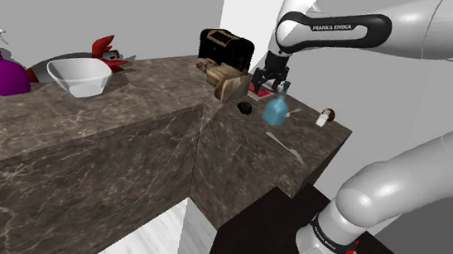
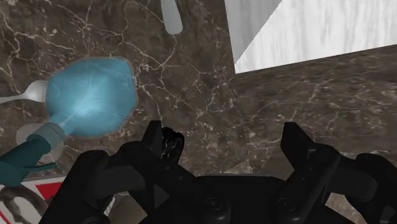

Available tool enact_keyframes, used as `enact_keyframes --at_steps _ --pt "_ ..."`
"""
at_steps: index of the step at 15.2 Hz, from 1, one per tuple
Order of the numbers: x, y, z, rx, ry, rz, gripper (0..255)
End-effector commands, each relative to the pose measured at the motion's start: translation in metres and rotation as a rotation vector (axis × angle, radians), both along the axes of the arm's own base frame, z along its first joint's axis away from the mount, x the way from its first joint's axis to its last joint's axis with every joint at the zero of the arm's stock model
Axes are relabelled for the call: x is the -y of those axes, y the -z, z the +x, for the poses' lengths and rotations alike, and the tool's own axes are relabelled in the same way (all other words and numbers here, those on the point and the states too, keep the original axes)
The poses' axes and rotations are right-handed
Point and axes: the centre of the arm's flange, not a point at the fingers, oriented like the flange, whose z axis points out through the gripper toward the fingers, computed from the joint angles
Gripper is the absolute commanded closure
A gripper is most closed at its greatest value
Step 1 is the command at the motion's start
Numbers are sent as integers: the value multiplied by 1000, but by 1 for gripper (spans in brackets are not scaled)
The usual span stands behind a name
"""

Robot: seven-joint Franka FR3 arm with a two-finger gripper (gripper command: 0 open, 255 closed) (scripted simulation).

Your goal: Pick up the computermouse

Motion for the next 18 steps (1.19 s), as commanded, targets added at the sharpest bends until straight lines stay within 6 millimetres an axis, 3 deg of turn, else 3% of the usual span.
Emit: enact_keyframes --at_steps 1,18 --pt "9 15 21 -7 32 -1 0" --pt "114 150 177 -71 291 -11 0"
